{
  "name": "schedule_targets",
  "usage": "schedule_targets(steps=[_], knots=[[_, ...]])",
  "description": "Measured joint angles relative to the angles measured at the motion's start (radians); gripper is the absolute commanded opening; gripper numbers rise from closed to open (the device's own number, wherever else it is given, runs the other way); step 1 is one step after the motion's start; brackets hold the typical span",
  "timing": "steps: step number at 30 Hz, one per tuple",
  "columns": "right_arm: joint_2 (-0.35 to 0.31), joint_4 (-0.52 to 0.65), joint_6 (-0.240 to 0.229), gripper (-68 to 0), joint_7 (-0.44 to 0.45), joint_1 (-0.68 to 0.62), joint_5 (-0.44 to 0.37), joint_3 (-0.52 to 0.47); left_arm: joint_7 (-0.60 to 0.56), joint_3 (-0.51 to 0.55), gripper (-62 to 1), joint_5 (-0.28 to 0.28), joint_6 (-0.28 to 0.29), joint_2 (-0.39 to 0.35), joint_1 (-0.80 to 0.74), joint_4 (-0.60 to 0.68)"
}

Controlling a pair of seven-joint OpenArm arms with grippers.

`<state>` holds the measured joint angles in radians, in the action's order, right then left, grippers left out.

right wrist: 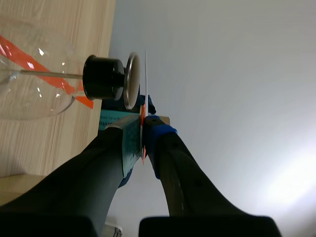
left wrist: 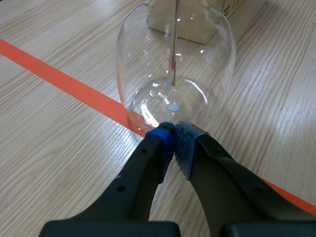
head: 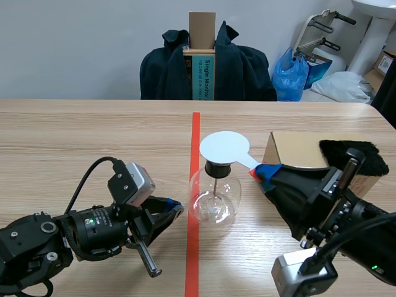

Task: Do the electroscope experiment.
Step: 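Move the plate toward and away from the electroscope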

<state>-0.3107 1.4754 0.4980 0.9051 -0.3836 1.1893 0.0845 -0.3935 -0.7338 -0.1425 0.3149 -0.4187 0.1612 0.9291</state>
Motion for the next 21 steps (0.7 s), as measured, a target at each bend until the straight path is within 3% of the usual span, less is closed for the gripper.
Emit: schedule_targets(steps=[4,16,21], knots=[[0.000,0.000,0.000,-66.7,-0.071,0.000,0.000,0.000,0.000,0.000,-59.4,0.000,0.000,0.000,0.000,0.000],[0.000,0.000,-0.001,-66.7,-0.446,0.000,-0.002,0.000,0.000,0.000,-59.4,0.000,0.000,0.000,0.000,0.000],[0.000,0.000,-0.001,-66.7,-0.552,0.000,-0.004,0.000,0.000,0.000,-59.4,0.000,0.000,0.000,0.000,0.000]])
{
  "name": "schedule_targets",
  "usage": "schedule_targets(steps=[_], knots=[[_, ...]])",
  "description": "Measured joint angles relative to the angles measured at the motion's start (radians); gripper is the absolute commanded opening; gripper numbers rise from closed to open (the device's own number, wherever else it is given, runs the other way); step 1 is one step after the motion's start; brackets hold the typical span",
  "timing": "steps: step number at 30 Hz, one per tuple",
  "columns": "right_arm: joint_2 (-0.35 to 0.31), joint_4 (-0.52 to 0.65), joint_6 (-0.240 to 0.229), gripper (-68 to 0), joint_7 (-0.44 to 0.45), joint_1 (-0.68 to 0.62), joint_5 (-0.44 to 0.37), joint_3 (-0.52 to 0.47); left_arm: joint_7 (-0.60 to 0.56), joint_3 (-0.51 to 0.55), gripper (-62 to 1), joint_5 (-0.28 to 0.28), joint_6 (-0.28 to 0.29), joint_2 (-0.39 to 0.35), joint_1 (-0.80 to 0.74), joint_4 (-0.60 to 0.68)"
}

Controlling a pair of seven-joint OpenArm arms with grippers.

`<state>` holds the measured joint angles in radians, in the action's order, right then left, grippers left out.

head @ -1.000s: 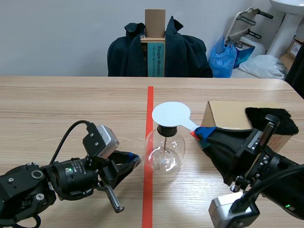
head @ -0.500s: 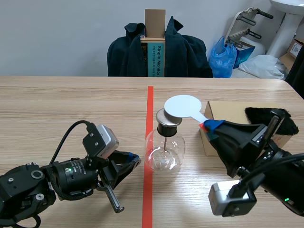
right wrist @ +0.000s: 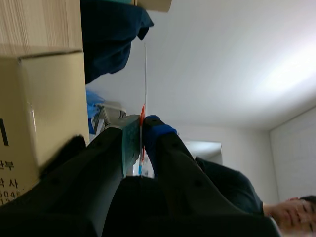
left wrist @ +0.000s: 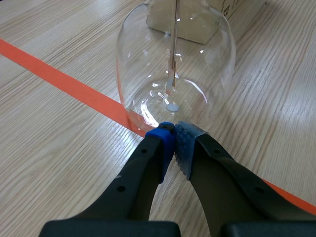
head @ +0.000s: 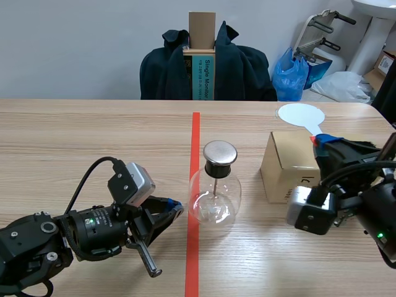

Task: Do the electroscope experiment.
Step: 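Move the plate toward and away from the electroscope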

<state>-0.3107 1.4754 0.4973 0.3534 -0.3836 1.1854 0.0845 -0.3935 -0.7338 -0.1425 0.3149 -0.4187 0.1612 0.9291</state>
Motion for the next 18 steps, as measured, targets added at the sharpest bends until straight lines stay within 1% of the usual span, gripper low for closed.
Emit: schedule_targets(steps=[3,7,13,18], knots=[[0.000,0.000,0.000,-66.7,-0.026,0.000,0.000,0.000,0.000,0.000,-59.4,0.000,0.000,0.000,0.000,0.000],[0.000,0.000,0.000,-66.7,-0.015,0.000,0.000,0.000,0.000,0.000,-59.4,0.000,0.000,0.000,0.000,0.000],[0.000,0.000,0.000,-66.7,0.121,0.000,0.000,0.000,0.000,0.000,-59.4,0.000,0.000,0.000,0.000,0.000],[0.000,0.000,0.000,-66.7,0.265,0.000,0.000,0.000,0.000,0.000,-59.4,0.000,0.000,0.000,0.000,0.000]])
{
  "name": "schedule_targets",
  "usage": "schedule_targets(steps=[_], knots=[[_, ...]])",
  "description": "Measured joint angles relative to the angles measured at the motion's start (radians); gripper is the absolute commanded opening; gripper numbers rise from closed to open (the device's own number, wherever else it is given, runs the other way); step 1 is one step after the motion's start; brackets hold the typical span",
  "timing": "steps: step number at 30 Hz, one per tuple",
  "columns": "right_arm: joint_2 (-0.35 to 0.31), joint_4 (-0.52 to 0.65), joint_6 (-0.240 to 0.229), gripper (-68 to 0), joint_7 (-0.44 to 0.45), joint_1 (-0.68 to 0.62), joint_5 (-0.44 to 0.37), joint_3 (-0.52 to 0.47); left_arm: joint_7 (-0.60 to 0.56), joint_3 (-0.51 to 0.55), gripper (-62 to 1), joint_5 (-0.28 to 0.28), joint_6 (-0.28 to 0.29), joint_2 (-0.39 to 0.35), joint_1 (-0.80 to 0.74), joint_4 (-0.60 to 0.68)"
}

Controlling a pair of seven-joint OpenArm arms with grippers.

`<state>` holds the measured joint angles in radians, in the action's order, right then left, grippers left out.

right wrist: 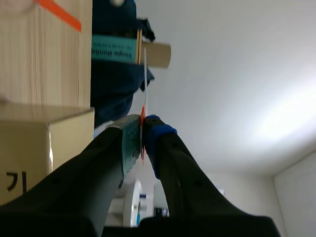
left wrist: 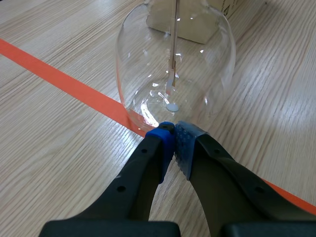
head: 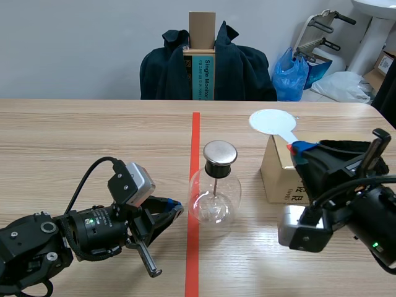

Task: Do the electroscope experiment.
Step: 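Move the plate toward and away from the electroscope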

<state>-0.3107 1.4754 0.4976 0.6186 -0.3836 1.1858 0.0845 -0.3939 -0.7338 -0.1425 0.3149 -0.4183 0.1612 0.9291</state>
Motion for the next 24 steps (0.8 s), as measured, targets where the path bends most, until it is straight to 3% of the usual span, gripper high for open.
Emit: schedule_targets(steps=[10,17,24], knots=[[0.000,0.000,0.000,-66.7,0.246,0.000,0.002,0.000,0.000,0.000,-59.4,0.000,0.000,0.000,0.000,0.000],[0.000,0.000,0.000,-66.7,0.325,0.000,0.003,0.000,0.000,0.000,-59.4,0.000,0.000,0.000,0.000,0.000],[0.000,0.000,0.001,-66.7,0.342,0.000,0.003,0.000,0.000,0.000,-59.4,0.000,0.000,0.000,0.000,0.000]])
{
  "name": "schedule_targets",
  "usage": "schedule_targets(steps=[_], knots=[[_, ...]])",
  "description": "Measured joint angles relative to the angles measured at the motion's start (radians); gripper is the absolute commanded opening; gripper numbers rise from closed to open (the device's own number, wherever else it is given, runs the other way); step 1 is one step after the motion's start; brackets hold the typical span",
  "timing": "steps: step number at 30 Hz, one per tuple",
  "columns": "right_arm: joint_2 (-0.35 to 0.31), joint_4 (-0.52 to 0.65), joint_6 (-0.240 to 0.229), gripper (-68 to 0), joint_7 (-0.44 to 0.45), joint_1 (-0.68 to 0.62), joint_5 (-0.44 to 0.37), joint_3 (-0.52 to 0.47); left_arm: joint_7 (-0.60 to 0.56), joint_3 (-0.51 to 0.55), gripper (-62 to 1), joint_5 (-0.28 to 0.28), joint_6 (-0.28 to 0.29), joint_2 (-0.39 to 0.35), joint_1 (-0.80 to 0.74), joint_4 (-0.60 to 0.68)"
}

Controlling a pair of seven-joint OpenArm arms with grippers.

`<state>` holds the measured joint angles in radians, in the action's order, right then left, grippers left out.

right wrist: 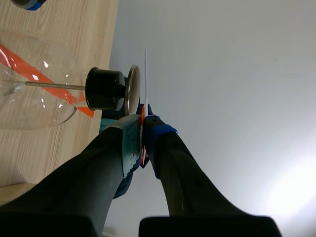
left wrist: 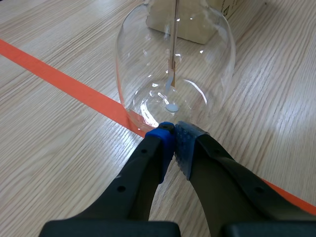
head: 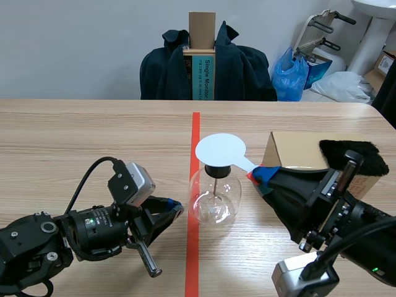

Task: Do the electroscope experiment.
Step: 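Move the plate toward and away from the electroscope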

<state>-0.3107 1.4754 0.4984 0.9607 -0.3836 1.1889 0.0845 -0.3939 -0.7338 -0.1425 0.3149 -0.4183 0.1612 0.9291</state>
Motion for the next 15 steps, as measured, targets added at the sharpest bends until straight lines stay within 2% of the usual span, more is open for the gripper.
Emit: schedule_targets(steps=[8,15], knots=[[0.000,0.000,0.000,-66.7,-0.032,0.000,0.000,0.000,0.000,0.000,-59.4,0.000,0.000,0.000,0.000,0.000],[0.000,0.000,-0.001,-66.7,-0.175,0.000,0.000,0.000,0.000,0.000,-59.4,0.000,0.000,0.000,0.000,0.000]])
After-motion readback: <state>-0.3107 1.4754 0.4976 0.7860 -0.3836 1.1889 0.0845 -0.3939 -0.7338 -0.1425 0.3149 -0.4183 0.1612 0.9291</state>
